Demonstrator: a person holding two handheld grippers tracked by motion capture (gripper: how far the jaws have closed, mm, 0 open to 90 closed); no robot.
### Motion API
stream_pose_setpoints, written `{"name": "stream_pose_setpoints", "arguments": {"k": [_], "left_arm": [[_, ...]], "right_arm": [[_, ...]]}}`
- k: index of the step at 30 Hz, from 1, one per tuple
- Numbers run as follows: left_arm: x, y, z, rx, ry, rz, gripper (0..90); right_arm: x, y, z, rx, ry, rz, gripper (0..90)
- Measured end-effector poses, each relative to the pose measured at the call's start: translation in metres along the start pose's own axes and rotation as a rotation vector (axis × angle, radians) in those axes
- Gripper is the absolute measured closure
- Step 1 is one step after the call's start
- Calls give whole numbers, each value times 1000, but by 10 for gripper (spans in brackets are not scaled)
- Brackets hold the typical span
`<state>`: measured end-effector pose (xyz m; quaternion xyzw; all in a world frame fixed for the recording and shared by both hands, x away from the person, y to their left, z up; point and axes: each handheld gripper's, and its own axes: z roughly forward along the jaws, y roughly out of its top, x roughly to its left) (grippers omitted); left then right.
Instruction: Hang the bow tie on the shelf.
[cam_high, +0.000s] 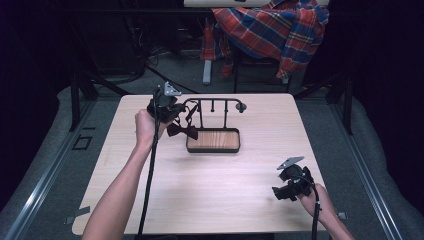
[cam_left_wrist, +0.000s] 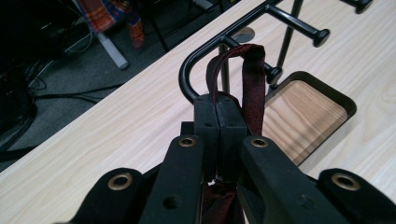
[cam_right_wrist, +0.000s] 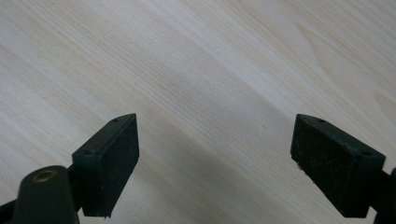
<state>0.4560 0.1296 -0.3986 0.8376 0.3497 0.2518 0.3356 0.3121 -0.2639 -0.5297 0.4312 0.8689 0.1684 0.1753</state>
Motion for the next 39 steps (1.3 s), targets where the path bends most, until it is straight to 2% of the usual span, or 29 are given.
{"name": "stream_pose_setpoints", "arguments": {"k": [2, 5, 6, 7, 10, 19, 24, 27, 35, 39], "left_arm": [[3, 0, 1, 5, 6, -4, 894], [6, 0, 5, 16, 24, -7, 894], [7, 0, 6, 19, 31, -7, 894], [7, 0, 7, 19, 34, -9, 894], [9, -1, 9, 24, 42, -12, 894], [12, -5, 17, 33, 41, -38, 894], [13, -7, 20, 41, 41, -34, 894], [13, -10, 22, 42, 30, -38, 894], [14, -18, 29, 44, 36, -55, 893], [15, -21, 34, 57, 30, -56, 890]], "right_arm": [[1, -1, 1, -19, -3, 12, 151], [0, 0, 0, -5, -6, 0, 150], [2, -1, 2, -38, -2, 27, 151], [0, 0, 0, -1, -3, -3, 151], [0, 0, 0, 1, -2, -5, 151], [2, 0, 1, -2, -3, 0, 151], [3, -1, 2, -9, 3, 10, 151], [1, 0, 2, 17, 1, -9, 151], [4, -1, 4, 3, 8, 0, 150], [4, -1, 4, 16, 9, -5, 151]]}}
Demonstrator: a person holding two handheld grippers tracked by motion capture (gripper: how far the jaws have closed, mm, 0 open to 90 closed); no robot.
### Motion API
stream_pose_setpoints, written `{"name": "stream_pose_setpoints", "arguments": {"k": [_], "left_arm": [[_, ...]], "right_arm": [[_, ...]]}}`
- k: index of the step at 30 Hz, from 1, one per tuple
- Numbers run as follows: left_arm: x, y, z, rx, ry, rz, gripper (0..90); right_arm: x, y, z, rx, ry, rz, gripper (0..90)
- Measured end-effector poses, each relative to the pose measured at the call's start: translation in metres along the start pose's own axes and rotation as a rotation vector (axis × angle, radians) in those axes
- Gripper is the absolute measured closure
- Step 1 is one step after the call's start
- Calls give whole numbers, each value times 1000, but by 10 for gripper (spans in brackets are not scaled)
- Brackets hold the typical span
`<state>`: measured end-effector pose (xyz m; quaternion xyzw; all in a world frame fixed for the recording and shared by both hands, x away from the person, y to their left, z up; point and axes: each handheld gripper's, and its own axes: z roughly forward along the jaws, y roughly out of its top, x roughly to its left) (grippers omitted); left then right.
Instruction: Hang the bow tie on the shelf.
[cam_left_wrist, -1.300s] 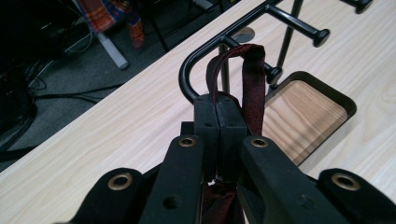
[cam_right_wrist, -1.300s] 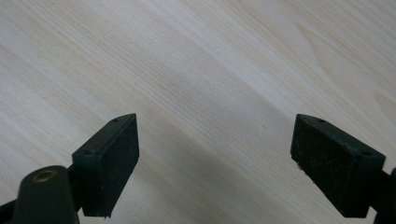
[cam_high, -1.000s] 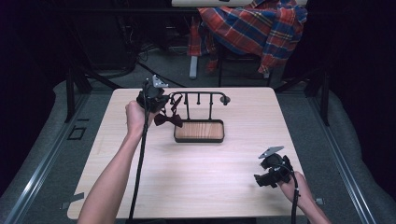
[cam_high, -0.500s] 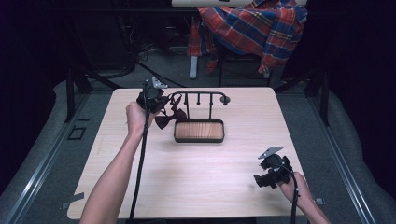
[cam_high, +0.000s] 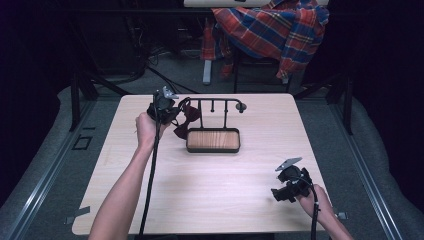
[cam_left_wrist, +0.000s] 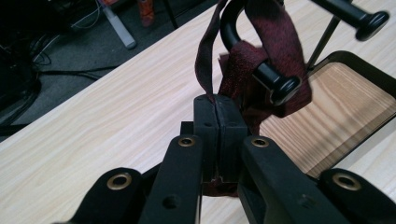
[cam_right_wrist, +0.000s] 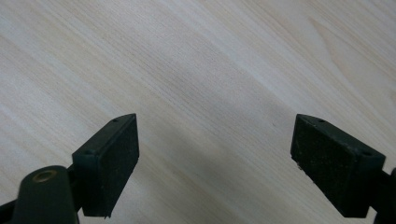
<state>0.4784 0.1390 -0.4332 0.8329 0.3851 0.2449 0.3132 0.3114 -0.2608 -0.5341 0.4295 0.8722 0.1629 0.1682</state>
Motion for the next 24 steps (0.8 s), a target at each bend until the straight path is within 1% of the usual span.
{"name": "stream_pose_setpoints", "arguments": {"k": [2, 6, 13, 16, 20, 23, 24], "left_arm": [[0, 0, 1, -3, 1, 4, 889], [-1, -1, 2, 2, -15, 2, 882], [-5, -6, 6, 19, -21, -2, 810], [-6, -10, 10, 28, -25, -5, 799], [-6, -12, 10, 23, -29, -14, 759], [-5, -13, 9, 19, -37, -14, 701], [-5, -13, 8, 14, -45, -14, 680]], "right_arm": [[0, 0, 0, 4, -2, -2, 151], [0, 0, 1, 4, 10, 3, 151], [0, 1, 1, 10, 2, -4, 151], [0, 0, 1, 13, 3, -3, 151], [0, 0, 1, 12, 4, -3, 151], [0, 0, 2, 12, 3, -1, 151], [0, 0, 2, 12, 3, -1, 151]]}}
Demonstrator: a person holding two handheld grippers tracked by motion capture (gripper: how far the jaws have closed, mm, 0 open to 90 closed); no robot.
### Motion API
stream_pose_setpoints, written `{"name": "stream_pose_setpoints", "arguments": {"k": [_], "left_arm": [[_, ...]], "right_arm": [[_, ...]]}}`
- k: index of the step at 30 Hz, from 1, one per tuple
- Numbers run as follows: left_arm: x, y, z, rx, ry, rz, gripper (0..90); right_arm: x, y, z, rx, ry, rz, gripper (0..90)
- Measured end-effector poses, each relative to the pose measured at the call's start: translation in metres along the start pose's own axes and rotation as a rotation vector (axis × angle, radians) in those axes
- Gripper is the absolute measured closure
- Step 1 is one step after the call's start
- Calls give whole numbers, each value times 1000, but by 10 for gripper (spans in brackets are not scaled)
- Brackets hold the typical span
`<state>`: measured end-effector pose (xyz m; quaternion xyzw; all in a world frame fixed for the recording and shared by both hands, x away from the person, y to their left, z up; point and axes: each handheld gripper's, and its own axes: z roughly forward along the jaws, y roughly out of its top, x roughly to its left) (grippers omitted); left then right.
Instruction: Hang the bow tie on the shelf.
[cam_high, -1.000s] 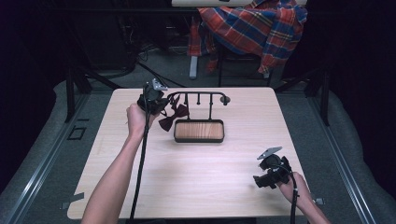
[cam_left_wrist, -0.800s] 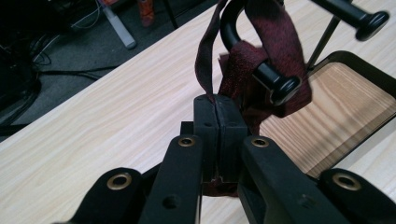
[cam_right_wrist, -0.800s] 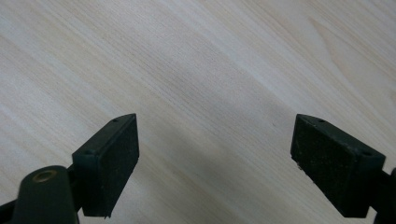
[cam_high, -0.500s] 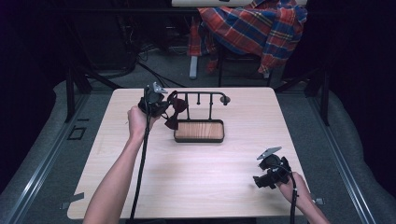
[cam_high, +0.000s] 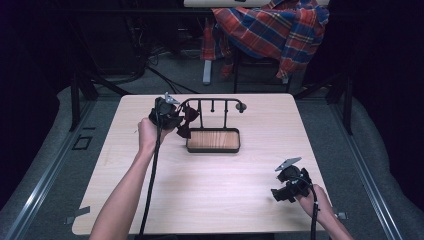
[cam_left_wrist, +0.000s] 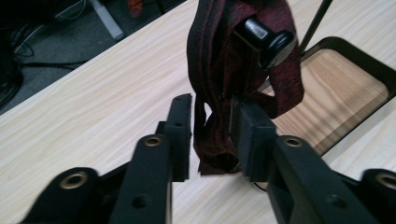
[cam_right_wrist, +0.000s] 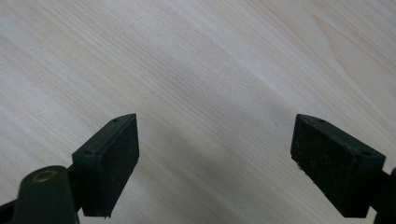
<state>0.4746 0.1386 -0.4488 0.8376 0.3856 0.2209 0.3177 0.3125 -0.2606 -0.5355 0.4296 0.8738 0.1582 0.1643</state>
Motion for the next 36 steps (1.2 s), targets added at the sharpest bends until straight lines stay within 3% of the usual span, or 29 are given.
{"name": "stream_pose_setpoints", "arguments": {"k": [11, 23, 28, 36], "left_arm": [[3, 0, -9, 11, 39, -13, 384], [7, -3, -21, 7, 63, -18, 283], [6, -5, -26, 10, 52, -18, 237], [5, -14, -35, 12, 82, -24, 172]], "right_arm": [[1, 0, 1, -18, 3, 8, 151], [1, 1, 0, -2, -5, -5, 151], [0, 0, 0, -2, -6, -4, 151], [0, 0, 0, 0, -2, -1, 151]]}}
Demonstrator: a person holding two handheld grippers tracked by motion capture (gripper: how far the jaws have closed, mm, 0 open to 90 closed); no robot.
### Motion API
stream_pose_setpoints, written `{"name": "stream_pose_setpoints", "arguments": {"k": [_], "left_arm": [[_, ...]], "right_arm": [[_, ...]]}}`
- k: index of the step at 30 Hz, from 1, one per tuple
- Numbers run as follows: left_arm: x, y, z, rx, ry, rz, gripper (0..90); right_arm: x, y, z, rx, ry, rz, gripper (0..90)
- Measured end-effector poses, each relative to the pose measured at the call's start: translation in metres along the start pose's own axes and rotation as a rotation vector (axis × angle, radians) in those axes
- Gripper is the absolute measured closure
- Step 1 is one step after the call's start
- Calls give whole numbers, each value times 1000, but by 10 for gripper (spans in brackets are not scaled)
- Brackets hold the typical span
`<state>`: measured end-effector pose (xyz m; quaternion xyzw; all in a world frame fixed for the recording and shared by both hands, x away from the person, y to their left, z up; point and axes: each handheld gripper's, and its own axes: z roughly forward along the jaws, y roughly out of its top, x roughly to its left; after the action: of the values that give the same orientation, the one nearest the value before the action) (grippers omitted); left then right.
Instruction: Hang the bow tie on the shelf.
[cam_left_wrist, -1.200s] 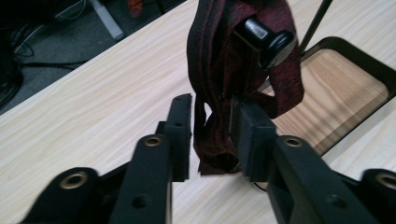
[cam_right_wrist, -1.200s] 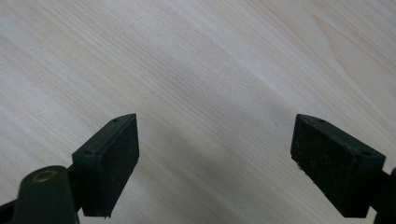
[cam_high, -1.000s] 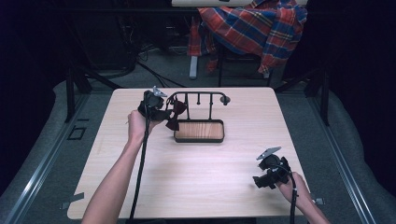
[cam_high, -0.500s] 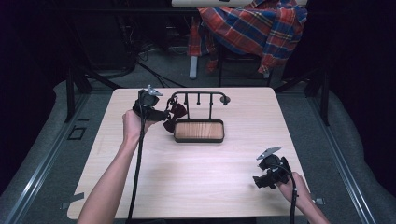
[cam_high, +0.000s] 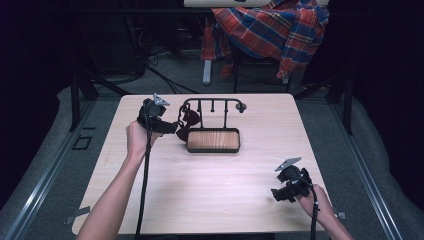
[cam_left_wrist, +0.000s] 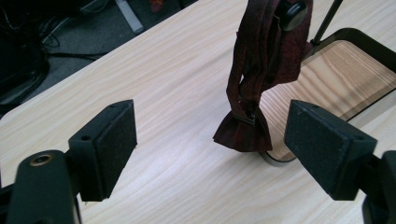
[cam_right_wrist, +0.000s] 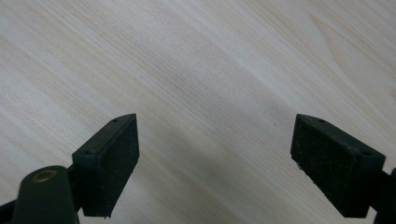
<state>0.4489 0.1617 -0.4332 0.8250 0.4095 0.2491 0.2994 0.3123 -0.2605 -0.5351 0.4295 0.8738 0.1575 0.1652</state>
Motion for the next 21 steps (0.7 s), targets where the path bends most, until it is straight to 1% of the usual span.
{"name": "stream_pose_setpoints", "arguments": {"k": [1, 3, 7, 8, 9, 11, 12, 14, 15, 16, 18, 20, 21], "left_arm": [[0, -2, -3, -1, -2, 0, 169], [0, -5, -6, -15, -8, -16, 159], [0, -10, -16, -23, -14, -25, 149], [0, -11, -17, -28, -12, -27, 145], [0, -13, -20, -26, -20, -32, 139], [-1, -15, -23, -29, -21, -39, 126], [-2, -19, -27, -24, -25, -40, 120], [-4, -23, -31, -20, -26, -39, 108], [-6, -25, -33, -15, -23, -37, 101], [-7, -28, -36, -15, -15, -33, 91], [-10, -34, -41, -8, -14, -28, 74], [-12, -38, -44, 1, -14, -28, 59], [-14, -41, -47, 6, -17, -27, 52]], "right_arm": [[0, 0, 0, 0, 0, 0, 151], [0, 0, 0, 3, 0, -2, 151], [0, 0, 0, 2, -10, -6, 151], [1, 0, 0, 1, -9, -6, 151], [1, 0, 0, 0, -5, -1, 150], [1, 0, -1, 6, -7, -9, 151], [1, 0, 0, 1, -8, -4, 151], [1, 0, 0, -2, -8, -3, 151], [1, 0, -1, -3, -9, -4, 151], [2, -1, 0, -17, -4, 7, 151], [2, 0, -1, -4, -8, -6, 151], [3, 0, 0, -23, -1, 5, 151], [2, 0, -1, -9, -7, -8, 151]]}}
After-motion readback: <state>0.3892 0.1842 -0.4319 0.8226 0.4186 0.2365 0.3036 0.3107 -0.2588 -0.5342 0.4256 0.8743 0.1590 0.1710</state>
